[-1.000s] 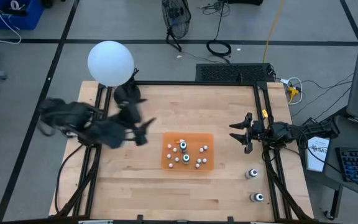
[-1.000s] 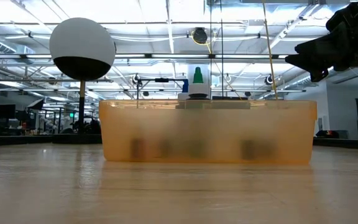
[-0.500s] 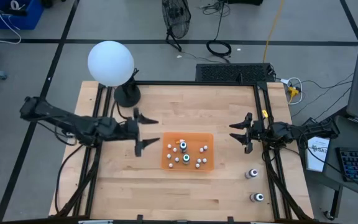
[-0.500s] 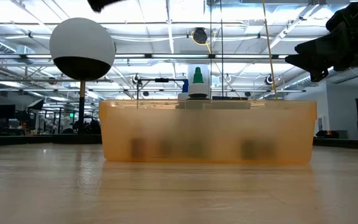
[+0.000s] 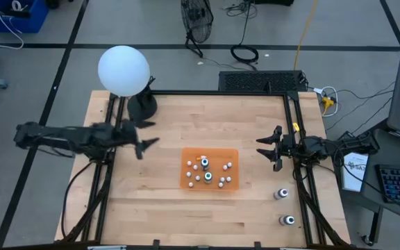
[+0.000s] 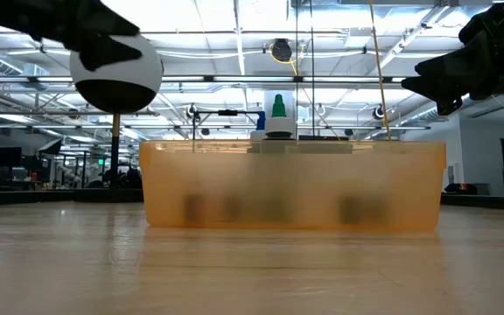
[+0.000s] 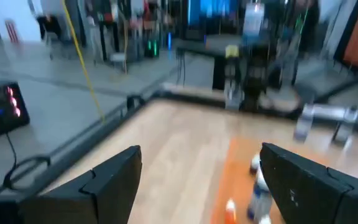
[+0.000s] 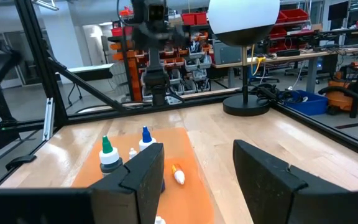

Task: Pick & Place food coloring
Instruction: Put the large purple food coloring bottle into the container

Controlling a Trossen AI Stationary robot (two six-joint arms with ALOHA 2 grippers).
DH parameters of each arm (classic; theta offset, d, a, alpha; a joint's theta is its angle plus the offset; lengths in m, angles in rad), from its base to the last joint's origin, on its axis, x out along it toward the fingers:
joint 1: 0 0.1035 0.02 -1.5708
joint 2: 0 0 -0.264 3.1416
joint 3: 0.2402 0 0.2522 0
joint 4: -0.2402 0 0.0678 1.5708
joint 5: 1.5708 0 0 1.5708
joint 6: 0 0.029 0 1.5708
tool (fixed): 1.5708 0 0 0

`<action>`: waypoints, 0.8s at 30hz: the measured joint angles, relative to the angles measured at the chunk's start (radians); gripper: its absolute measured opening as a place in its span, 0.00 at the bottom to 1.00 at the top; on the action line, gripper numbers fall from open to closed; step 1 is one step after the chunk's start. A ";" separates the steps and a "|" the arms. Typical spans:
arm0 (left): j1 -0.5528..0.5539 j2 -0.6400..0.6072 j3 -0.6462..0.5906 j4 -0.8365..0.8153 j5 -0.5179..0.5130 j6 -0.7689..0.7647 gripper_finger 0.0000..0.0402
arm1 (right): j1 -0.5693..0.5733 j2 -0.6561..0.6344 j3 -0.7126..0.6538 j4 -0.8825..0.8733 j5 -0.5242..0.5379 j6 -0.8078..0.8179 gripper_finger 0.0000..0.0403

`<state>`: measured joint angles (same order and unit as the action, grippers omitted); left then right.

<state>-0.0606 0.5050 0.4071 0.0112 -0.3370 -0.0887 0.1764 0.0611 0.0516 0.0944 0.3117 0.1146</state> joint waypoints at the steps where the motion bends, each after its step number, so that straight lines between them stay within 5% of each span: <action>1: 0.009 -0.059 0.007 -0.029 0.010 0.003 0.81 | 0.000 0.000 0.000 0.000 0.000 0.000 0.45; 11: 0.018 -0.486 -0.099 -0.033 0.044 0.029 0.77 | 0.000 0.000 0.000 0.000 0.000 0.000 0.45; 17: 0.018 -0.486 -0.298 0.225 0.048 0.046 0.79 | 0.000 0.000 0.000 0.000 0.000 0.000 0.45; 24: 0.019 -0.484 -0.364 0.175 0.050 0.026 0.82 | 0.000 0.000 0.000 0.000 0.000 0.000 0.45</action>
<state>-0.0418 0.0207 0.0429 0.1858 -0.2875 -0.0623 0.1764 0.0610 0.0515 0.0945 0.3115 0.1145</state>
